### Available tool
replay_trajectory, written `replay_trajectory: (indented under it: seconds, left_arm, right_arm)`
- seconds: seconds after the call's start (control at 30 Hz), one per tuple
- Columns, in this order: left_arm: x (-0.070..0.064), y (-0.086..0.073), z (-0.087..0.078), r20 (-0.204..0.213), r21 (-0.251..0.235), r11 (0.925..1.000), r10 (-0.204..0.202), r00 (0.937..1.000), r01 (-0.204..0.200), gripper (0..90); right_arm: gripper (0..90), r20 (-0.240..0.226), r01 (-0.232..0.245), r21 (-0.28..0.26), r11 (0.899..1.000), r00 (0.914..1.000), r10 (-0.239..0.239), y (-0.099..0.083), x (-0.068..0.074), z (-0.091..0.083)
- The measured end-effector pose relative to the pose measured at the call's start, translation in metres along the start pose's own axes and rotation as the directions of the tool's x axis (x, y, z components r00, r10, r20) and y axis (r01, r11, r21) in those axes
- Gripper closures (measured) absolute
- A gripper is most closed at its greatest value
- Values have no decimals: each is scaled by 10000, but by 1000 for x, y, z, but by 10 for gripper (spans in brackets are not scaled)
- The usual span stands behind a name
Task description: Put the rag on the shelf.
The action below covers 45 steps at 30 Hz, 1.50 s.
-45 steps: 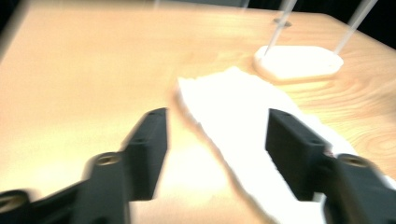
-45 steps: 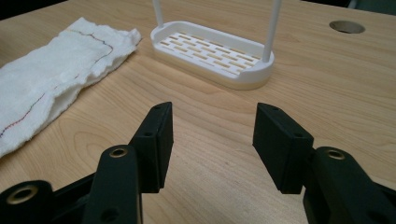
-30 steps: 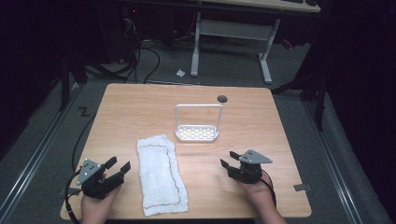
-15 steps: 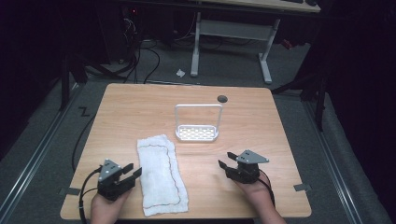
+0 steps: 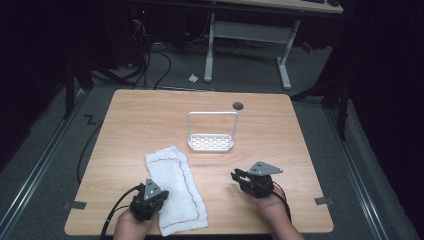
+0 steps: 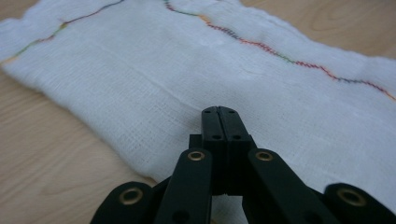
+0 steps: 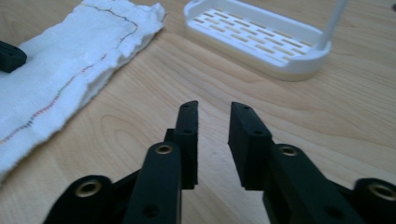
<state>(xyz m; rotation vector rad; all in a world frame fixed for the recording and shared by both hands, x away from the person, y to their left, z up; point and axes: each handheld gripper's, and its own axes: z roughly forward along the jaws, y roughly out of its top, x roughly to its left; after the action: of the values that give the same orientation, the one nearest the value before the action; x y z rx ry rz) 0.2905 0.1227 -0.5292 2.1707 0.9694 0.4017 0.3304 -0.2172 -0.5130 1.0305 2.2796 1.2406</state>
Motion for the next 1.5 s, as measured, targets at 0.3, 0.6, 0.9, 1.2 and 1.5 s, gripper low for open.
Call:
replay_trajectory:
  seconds: [0.3,0.6,0.9,1.2,1.5]
  left_arm:
    - [-8,-2,-1,233,-81,9998,196,9995,-194,900]
    - [-6,-3,-1,347,-152,9998,106,9993,-101,899]
    - [-6,-4,-1,628,-230,9995,229,9978,-215,899]
    - [-21,1,7,1643,-343,9994,22,9864,35,897]
    - [-36,20,30,2391,-421,9990,-58,9710,163,897]
  right_arm:
    - [900,-955,1487,768,9859,9854,-1412,40,52,54]
    - [900,-1577,1769,1605,9711,9758,-1517,71,70,117]
    - [900,-1685,2019,2058,9575,9712,-1685,60,71,118]
    - [900,-1527,1844,1996,9624,9760,-1553,32,63,77]
    - [900,-949,1141,2059,9719,9908,-962,2,31,30]
